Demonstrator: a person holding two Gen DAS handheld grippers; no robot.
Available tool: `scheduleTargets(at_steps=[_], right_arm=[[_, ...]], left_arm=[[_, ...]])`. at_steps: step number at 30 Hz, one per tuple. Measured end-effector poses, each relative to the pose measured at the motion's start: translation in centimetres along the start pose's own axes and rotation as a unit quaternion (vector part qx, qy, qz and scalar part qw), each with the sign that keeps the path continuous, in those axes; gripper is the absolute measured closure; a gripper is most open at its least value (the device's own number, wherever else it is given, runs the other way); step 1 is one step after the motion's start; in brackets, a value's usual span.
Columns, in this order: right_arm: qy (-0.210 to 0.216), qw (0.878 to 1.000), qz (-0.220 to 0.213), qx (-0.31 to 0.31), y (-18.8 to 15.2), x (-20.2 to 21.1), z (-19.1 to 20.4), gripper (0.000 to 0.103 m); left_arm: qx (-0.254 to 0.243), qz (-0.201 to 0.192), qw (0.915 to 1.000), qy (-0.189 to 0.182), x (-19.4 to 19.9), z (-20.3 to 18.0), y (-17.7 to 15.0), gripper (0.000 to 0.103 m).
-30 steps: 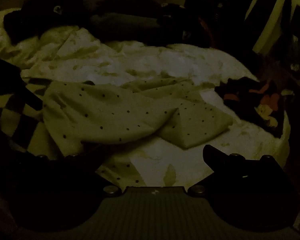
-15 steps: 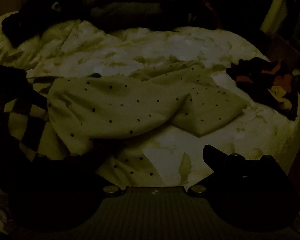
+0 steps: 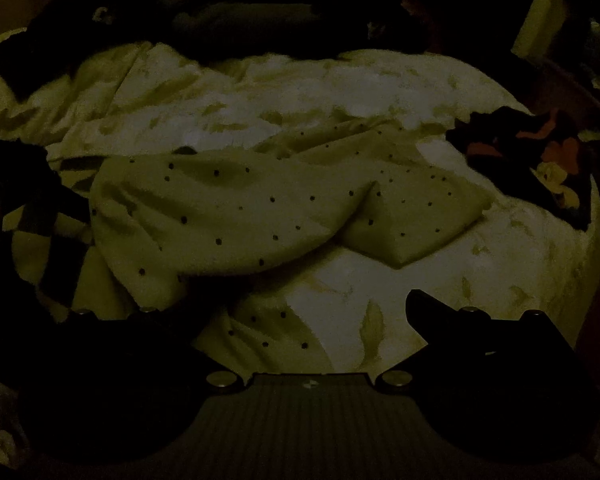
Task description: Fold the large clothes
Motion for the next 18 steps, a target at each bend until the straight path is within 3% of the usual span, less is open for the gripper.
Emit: scheduleTargets(at_steps=[18], right_arm=[[-0.047,0.998,-0.021,-0.037,-0.3,-0.1,-0.1,0.001]], left_arm=[[0.02,-0.039,0.998,-0.045,0.4,2.5,-1.0,0.0]])
Point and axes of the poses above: each gripper's, at about its wrist camera, not at the fingertips, and x roughly against the way its jaws point, z to its left, y to its top, the point moved 2 cm from there along -x, roughly the way its jaws point, and after that the axes turned 7 degrees about y, right-handed, at the moved point
